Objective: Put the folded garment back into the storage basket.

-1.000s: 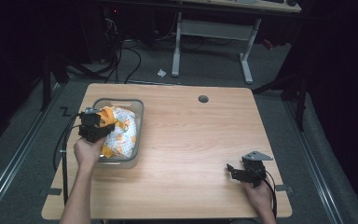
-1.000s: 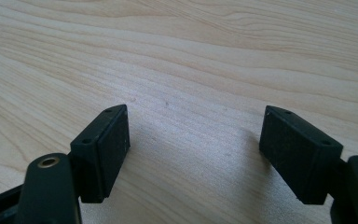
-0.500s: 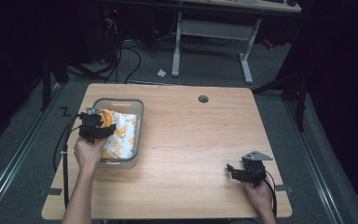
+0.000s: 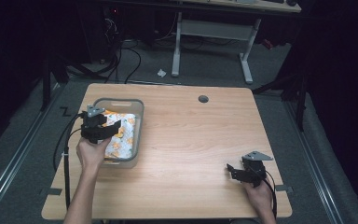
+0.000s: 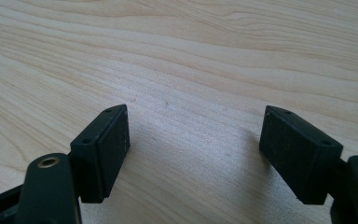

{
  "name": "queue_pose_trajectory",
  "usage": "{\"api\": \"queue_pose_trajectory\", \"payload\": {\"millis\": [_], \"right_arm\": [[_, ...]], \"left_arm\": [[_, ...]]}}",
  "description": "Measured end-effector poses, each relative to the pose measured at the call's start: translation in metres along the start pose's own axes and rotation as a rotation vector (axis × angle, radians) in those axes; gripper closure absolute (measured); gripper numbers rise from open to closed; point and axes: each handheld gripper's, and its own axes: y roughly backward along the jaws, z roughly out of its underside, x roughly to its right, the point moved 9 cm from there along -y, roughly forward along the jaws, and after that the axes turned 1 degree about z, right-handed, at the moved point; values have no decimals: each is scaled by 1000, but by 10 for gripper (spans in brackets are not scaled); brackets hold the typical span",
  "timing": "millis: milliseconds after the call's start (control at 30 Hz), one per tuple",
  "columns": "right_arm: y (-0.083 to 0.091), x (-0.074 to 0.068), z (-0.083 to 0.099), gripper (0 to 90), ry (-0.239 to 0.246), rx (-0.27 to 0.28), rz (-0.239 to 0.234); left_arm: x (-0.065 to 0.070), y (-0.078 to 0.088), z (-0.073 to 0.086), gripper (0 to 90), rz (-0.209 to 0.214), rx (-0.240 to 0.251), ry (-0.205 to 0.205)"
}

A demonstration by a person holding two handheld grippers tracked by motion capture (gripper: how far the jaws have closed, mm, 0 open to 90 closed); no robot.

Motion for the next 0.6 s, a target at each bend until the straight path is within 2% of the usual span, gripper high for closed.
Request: {"api": "queue_pose_trajectory", "payload": {"millis": [67,167,267,600], "right_arm": [[0,0,0,247,0,0,0],[0,0,0,247,0,0,0],[0,0,0,247,1,1,0],[0,0,0,247,1,1,0]], "left_arm": [[4,1,0,393,5,-2,-11],[9,6,-3,407,1,34,-21],[15,11,-7,402,35,51,-4],[40,15,-9,385,79,62,-43]]}}
